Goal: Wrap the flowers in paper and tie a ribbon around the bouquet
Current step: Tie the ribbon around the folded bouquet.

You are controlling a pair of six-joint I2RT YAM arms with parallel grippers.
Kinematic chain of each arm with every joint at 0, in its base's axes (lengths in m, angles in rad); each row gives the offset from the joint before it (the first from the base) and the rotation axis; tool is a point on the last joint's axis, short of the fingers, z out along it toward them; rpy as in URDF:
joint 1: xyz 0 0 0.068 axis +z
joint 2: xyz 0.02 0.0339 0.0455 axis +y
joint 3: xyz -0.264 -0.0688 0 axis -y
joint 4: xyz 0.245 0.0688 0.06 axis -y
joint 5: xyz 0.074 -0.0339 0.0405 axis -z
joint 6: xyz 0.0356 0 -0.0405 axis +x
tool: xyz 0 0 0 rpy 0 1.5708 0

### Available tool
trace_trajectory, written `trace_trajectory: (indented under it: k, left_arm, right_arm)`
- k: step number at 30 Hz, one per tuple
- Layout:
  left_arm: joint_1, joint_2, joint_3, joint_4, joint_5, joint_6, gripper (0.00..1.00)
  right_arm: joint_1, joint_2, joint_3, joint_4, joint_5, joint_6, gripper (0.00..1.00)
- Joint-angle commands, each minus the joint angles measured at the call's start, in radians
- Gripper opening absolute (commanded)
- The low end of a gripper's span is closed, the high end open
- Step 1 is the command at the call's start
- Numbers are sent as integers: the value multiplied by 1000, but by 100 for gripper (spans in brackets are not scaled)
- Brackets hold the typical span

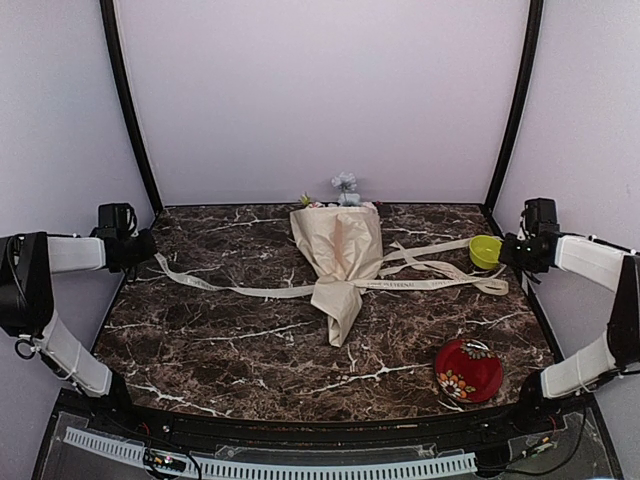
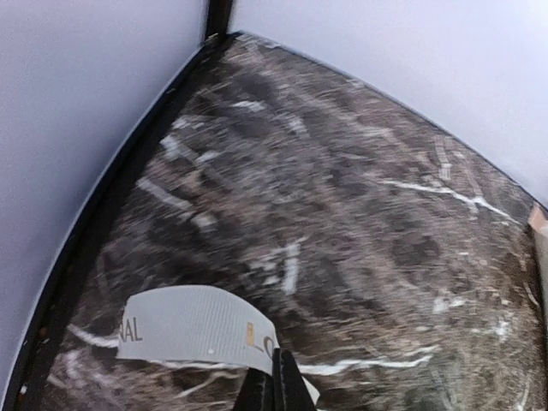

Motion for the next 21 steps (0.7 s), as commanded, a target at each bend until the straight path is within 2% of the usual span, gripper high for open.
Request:
trace_trajectory:
  k: [1,9,15,19,21]
  left_arm:
    - [-141,-85,108,30,21,82,0]
    - [-410,-121,371,-23,98,222,0]
    - [-603,-136,583,-42,206,363,0]
    - [-686,-156,658,-8,269,402,0]
    - [-718,-168,679,4,319,435,0]
  right_arm:
    - [118,-16,112,-38,-64,-51,0]
    - [423,-5,318,-167,-132,-72,0]
    - [625,-26,429,-265,-302,-158,0]
    - [700,-52,446,-349,-394,-148,0]
    - [702,-54,452,-418,-363,-101,0]
